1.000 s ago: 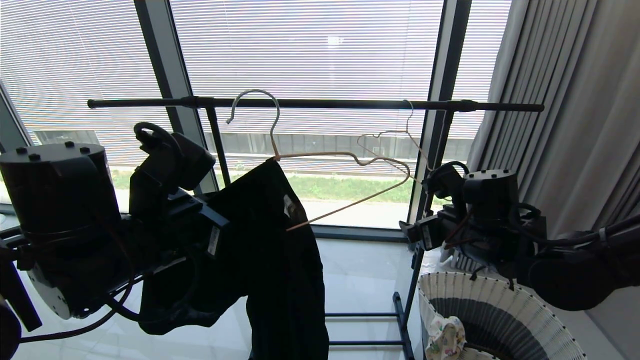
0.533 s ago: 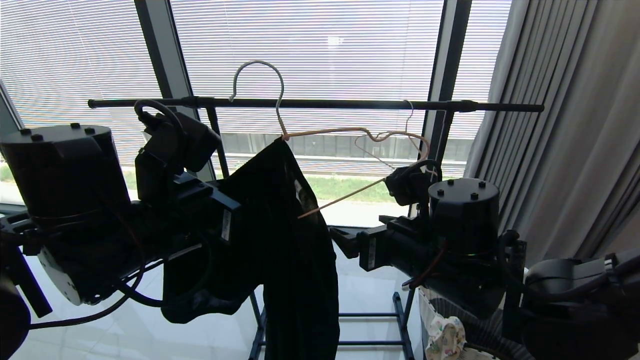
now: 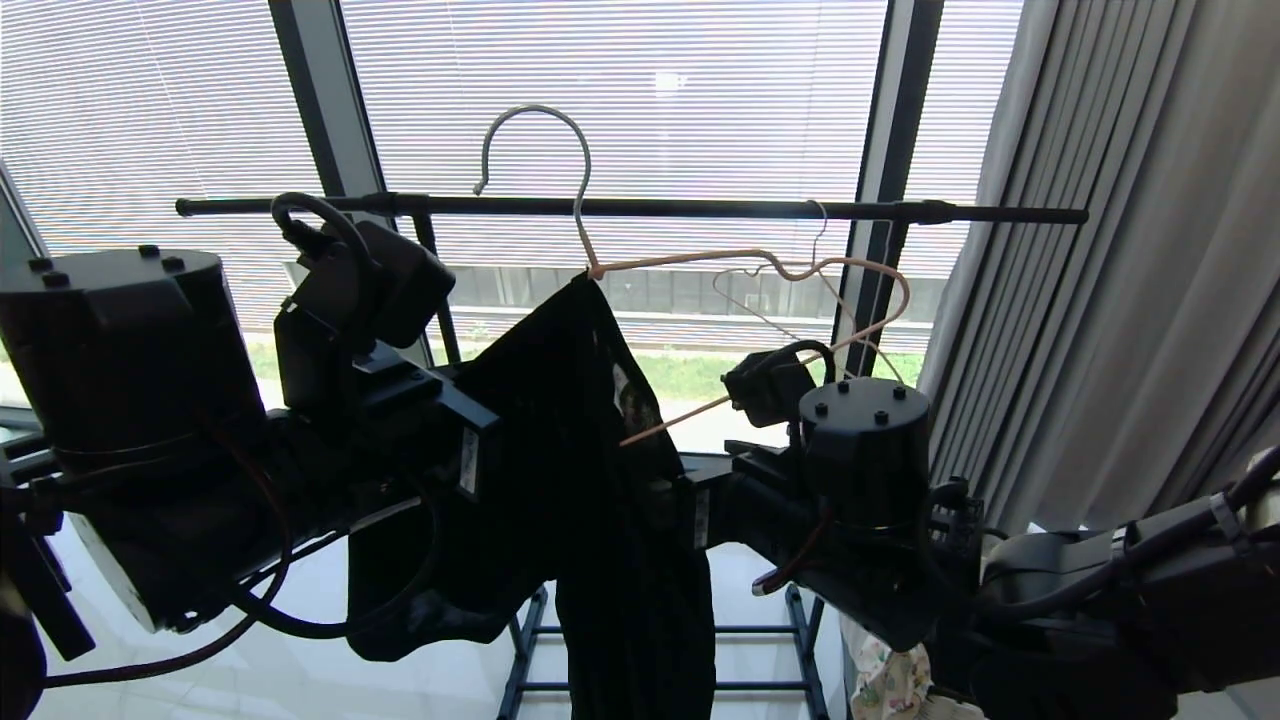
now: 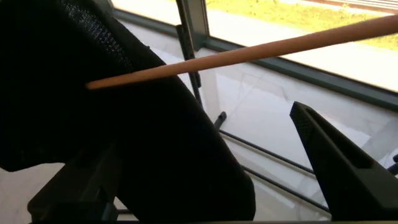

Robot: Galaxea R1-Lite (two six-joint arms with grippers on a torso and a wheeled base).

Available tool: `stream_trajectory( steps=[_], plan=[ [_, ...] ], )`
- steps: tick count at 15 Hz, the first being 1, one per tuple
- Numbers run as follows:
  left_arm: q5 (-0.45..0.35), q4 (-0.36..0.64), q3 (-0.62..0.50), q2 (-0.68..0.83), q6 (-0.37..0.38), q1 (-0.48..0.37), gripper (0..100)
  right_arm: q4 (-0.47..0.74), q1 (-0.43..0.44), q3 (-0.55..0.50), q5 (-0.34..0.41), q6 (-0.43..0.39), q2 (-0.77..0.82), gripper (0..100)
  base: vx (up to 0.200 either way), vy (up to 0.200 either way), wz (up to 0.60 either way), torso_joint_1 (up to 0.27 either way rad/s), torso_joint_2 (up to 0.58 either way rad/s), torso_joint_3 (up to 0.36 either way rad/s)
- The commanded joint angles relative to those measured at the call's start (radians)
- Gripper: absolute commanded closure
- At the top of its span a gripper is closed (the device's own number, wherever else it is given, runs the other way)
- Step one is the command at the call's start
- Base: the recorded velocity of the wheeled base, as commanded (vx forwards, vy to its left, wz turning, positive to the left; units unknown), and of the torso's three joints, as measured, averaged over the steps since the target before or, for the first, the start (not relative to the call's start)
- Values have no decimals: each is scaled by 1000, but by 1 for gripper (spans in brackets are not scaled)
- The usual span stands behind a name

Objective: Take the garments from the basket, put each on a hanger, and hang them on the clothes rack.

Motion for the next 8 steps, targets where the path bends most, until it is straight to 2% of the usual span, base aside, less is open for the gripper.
stream_trajectory(
  steps=[1,4,7,8],
  plan=[
    [1,0,1,-8,0,-3,100,-4,-1,-7,-43,-2,55,0,0,0,0,0,0,0],
    [7,0,1,-5,0,22,100,-2,-45,32,-118,-45,63,0,0,0,0,0,0,0],
    [15,0,6,-7,4,68,100,-2,-136,61,-148,-128,52,0,0,0,0,0,0,0],
    [15,0,24,-13,11,79,100,-2,-209,61,-161,-180,48,0,0,0,0,0,0,0]
  ],
)
